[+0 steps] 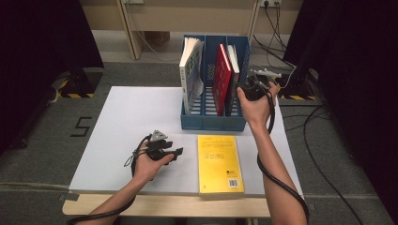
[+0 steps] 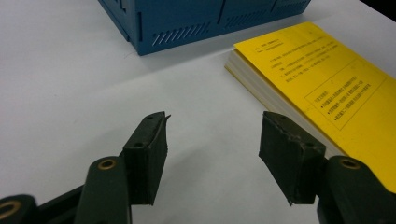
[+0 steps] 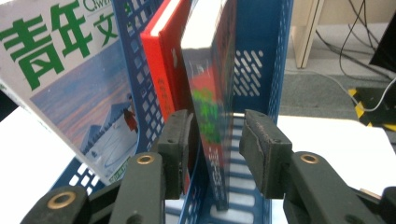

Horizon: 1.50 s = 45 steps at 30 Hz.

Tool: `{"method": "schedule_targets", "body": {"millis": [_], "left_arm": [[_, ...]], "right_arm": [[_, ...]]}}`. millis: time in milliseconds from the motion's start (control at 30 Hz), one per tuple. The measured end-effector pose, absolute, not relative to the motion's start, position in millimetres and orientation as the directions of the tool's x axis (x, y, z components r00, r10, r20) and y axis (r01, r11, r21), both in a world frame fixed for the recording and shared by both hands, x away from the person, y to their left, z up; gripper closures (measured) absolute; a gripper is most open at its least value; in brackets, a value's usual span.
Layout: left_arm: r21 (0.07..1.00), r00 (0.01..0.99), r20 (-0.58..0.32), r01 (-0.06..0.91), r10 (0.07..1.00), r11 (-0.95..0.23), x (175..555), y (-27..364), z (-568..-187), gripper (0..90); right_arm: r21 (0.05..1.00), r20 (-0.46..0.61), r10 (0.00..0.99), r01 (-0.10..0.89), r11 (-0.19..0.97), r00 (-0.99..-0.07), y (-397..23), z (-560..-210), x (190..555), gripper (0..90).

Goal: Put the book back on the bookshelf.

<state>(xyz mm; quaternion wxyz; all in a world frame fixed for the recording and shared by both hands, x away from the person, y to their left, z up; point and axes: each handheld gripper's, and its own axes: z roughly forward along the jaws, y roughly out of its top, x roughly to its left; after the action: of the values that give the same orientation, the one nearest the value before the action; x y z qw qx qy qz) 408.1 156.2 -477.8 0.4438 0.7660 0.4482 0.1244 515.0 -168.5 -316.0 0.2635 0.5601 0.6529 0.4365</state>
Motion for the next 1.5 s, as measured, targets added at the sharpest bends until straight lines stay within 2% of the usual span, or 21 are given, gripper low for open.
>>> {"method": "schedule_targets", "body": {"millis": [300,933,1500], "left_arm": [[0.787,0.592,-0.228,0.579,0.773,-0.211,406,147,-475,41.4],[0.784,0.625,-0.256,0.581,0.738,-0.22,405,123,-472,42.8],[0.765,0.637,-0.286,0.602,0.716,-0.229,409,102,-478,44.7]], "right_arm": [[0.827,0.182,0.955,0.562,-0.02,-0.234,-174,-331,497,61.0],[0.719,0.284,0.932,0.693,-0.05,-0.226,-188,-389,462,59.2],[0.602,0.35,0.915,0.797,-0.055,-0.201,-192,-443,460,57.8]]}}
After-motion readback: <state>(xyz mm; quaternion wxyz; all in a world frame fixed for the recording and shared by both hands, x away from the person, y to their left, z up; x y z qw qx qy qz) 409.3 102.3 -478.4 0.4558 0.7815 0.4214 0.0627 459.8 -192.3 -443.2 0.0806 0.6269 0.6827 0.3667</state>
